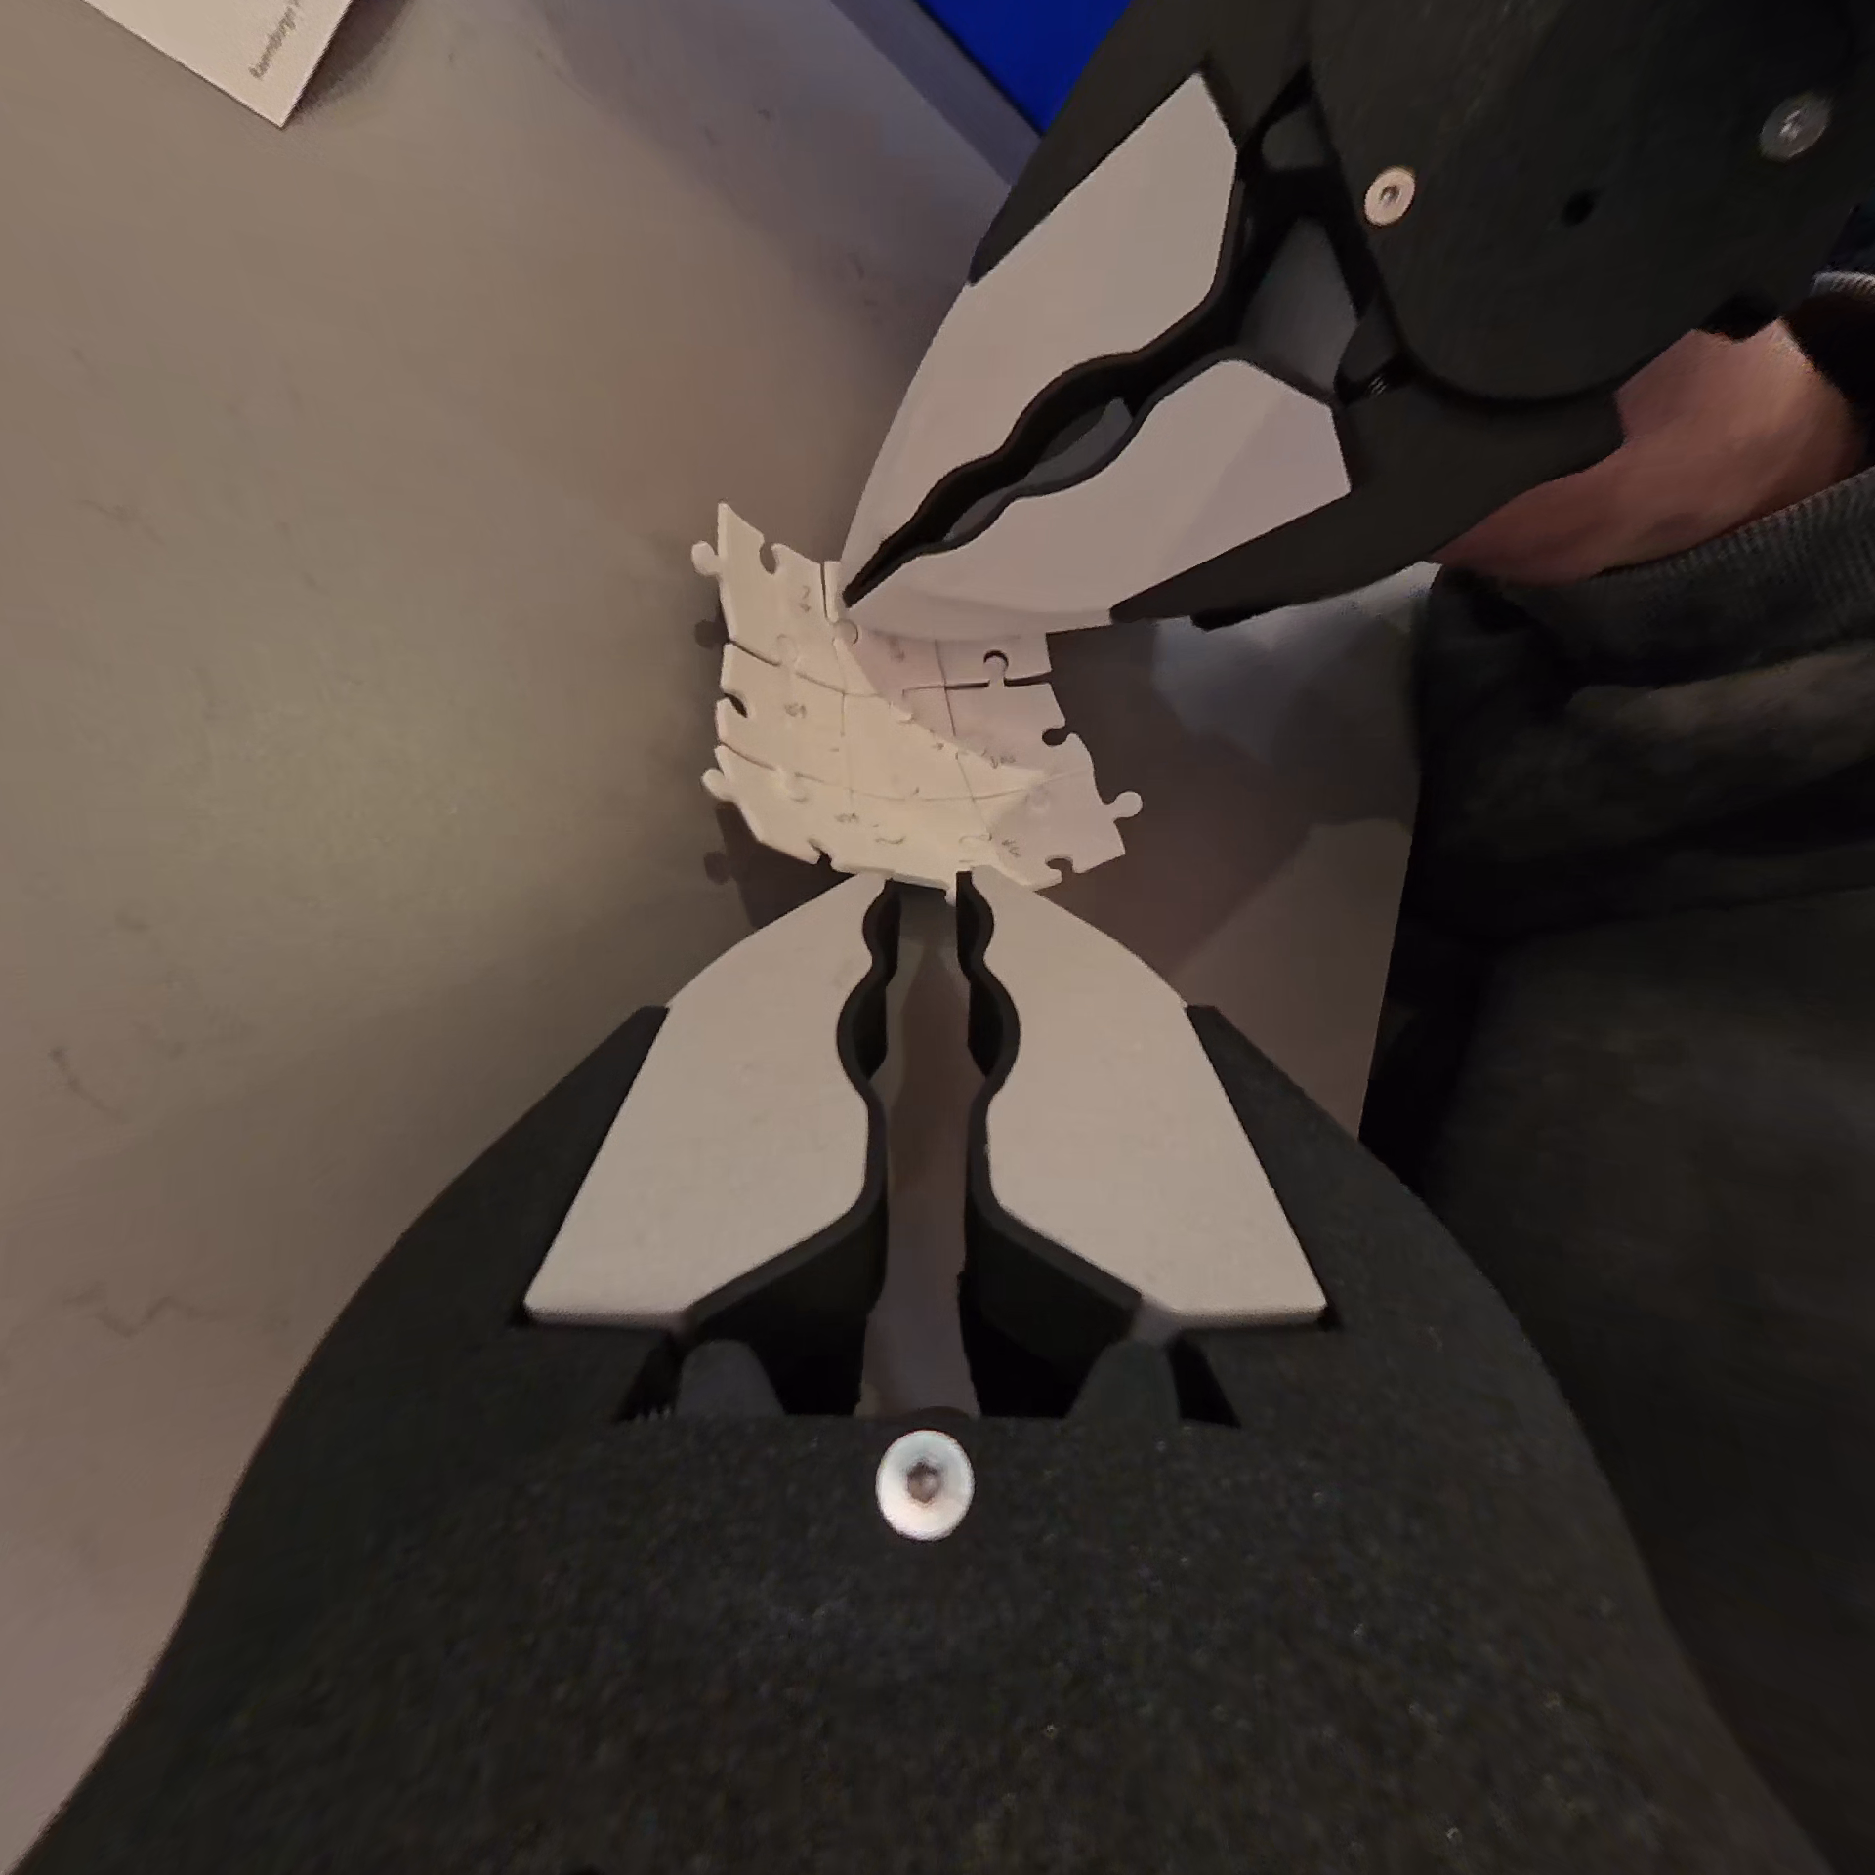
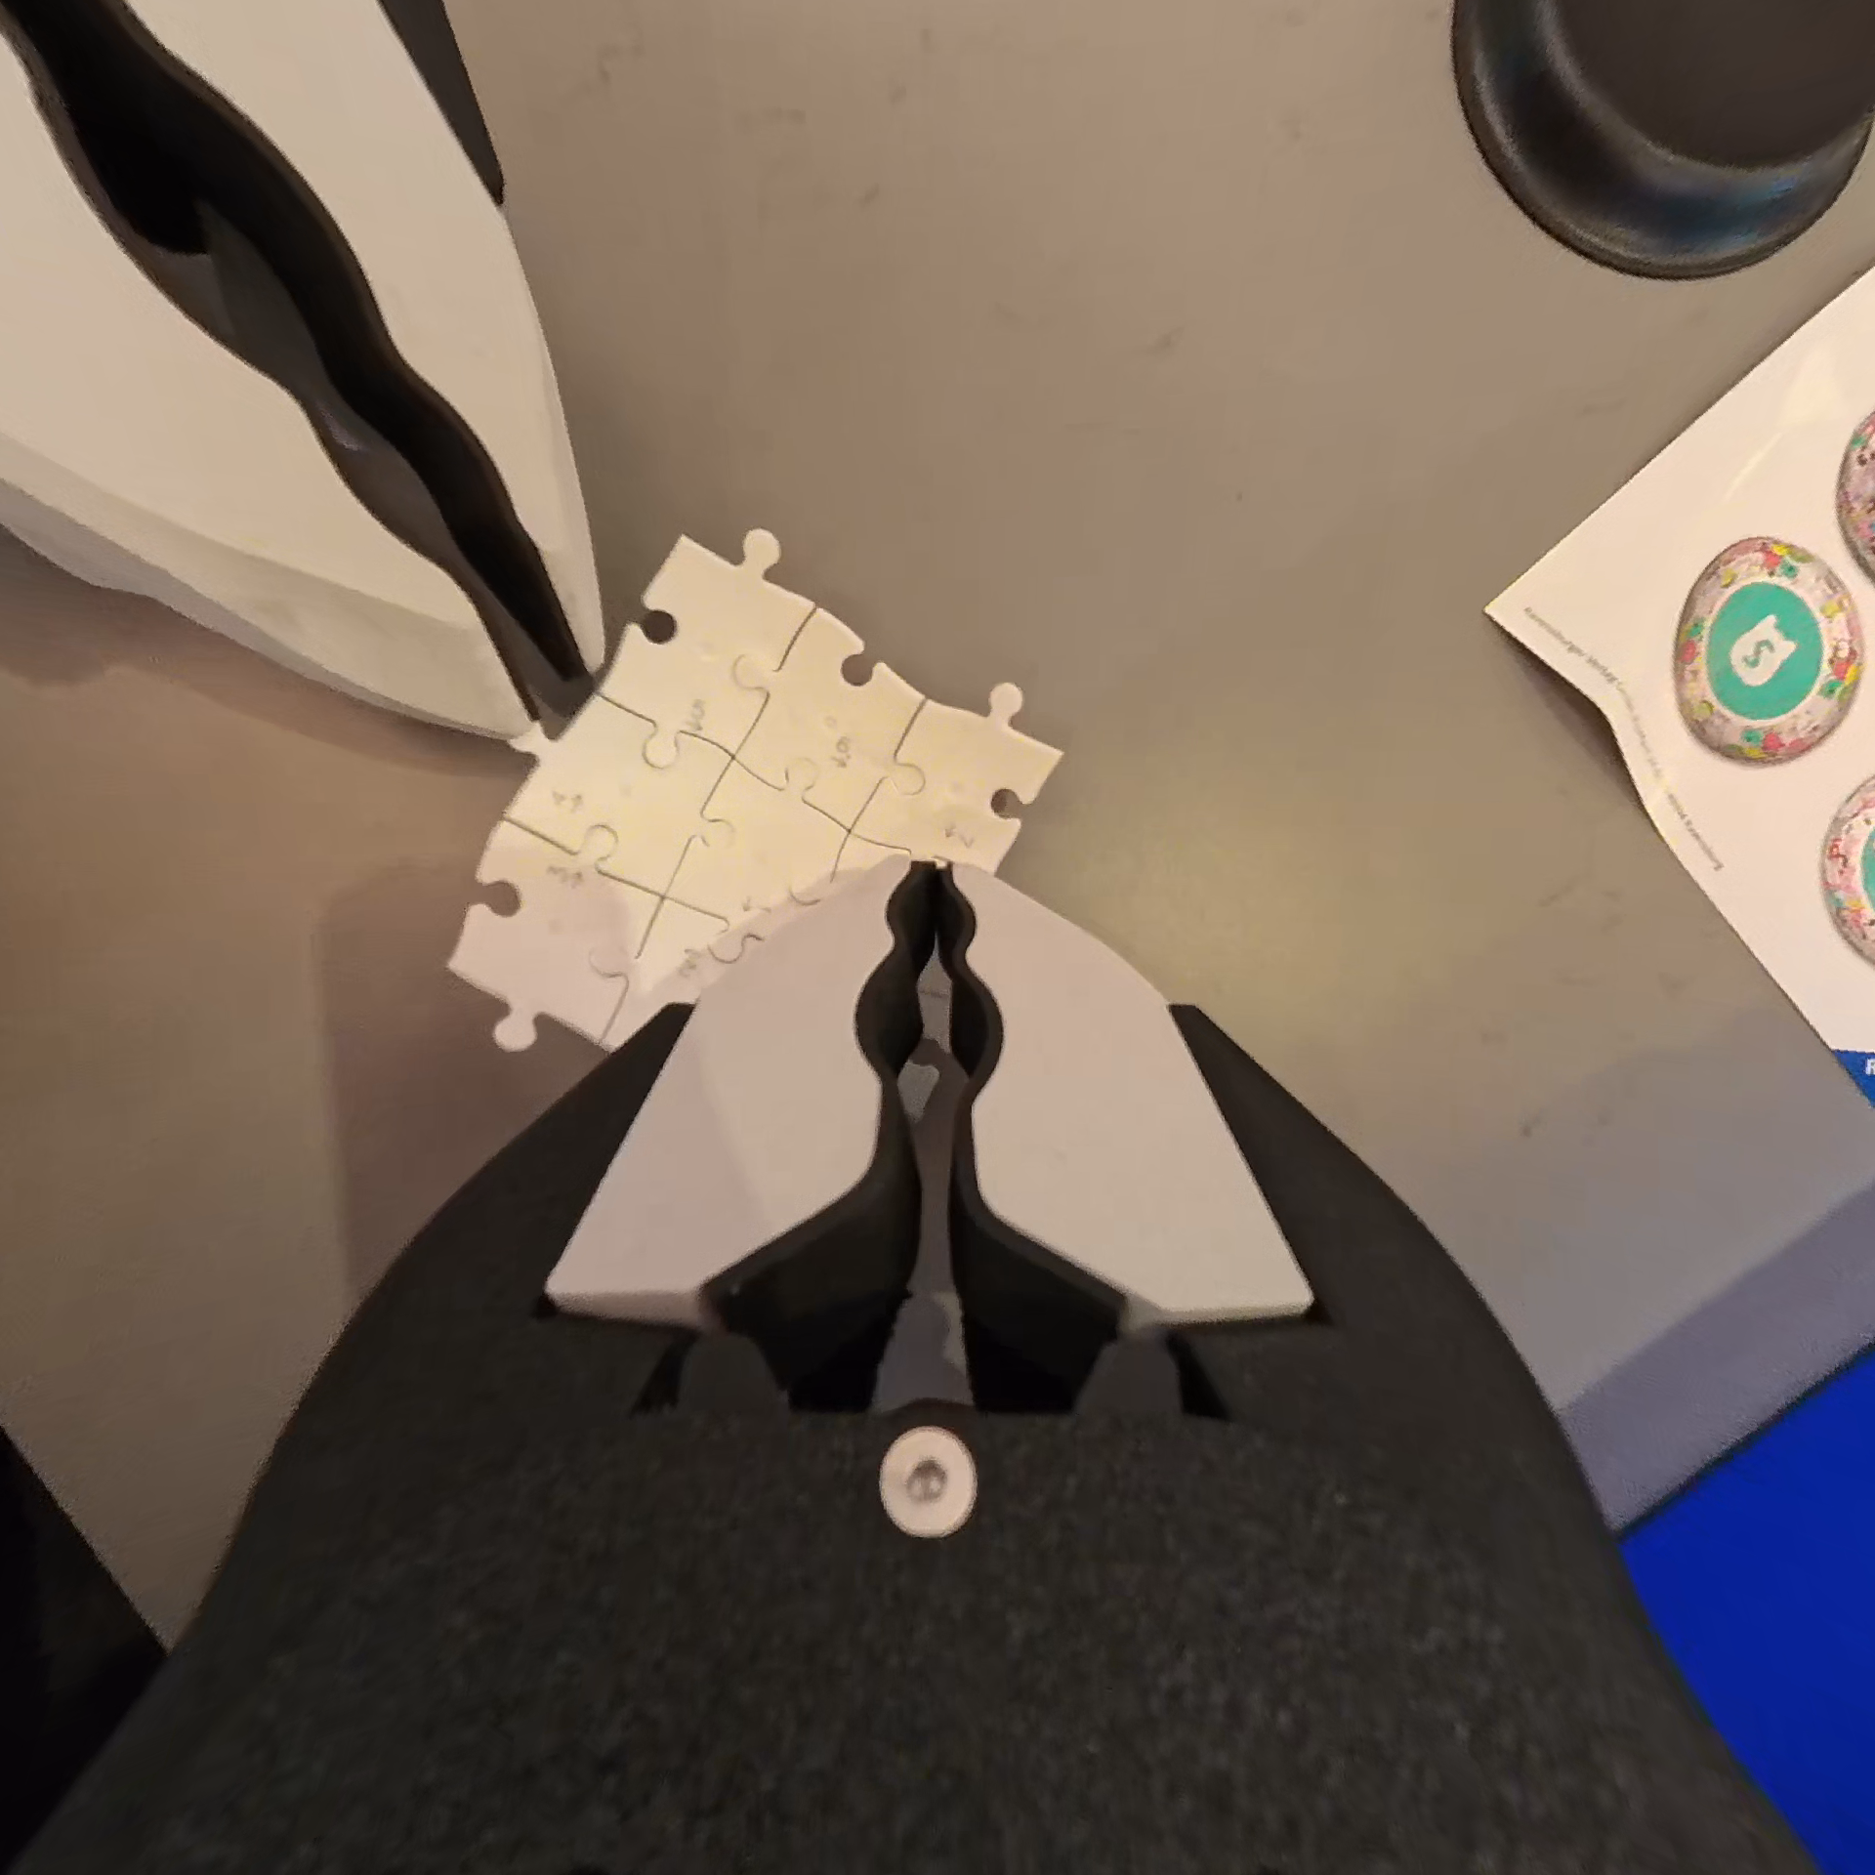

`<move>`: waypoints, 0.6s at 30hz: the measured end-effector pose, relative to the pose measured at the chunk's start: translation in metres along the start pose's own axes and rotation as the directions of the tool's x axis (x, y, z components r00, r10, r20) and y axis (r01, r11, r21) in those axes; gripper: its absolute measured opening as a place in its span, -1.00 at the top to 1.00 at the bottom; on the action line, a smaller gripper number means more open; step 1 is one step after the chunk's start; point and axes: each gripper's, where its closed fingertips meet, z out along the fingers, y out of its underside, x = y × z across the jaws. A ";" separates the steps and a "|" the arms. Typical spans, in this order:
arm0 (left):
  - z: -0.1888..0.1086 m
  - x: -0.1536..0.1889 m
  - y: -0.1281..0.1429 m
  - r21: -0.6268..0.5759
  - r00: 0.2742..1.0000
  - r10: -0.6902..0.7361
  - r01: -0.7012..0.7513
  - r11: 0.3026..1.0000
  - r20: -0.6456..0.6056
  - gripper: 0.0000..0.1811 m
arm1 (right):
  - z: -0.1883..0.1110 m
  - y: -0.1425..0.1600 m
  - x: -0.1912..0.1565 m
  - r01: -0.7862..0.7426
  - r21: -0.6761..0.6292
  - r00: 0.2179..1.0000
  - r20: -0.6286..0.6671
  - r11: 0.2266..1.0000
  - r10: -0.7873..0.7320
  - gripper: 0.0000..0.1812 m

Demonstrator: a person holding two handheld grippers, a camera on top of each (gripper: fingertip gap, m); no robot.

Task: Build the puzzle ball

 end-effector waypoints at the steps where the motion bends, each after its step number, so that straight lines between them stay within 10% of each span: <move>1: 0.000 0.000 -0.001 0.004 1.000 0.000 0.000 1.000 -0.001 0.89 | 0.001 0.000 0.000 0.011 -0.004 1.000 -0.007 1.000 -0.011 1.00; 18: -0.004 0.004 -0.012 0.059 1.000 -0.021 0.021 0.998 -0.007 0.85 | -0.017 -0.007 0.000 0.034 0.093 0.999 -0.034 0.995 -0.031 1.00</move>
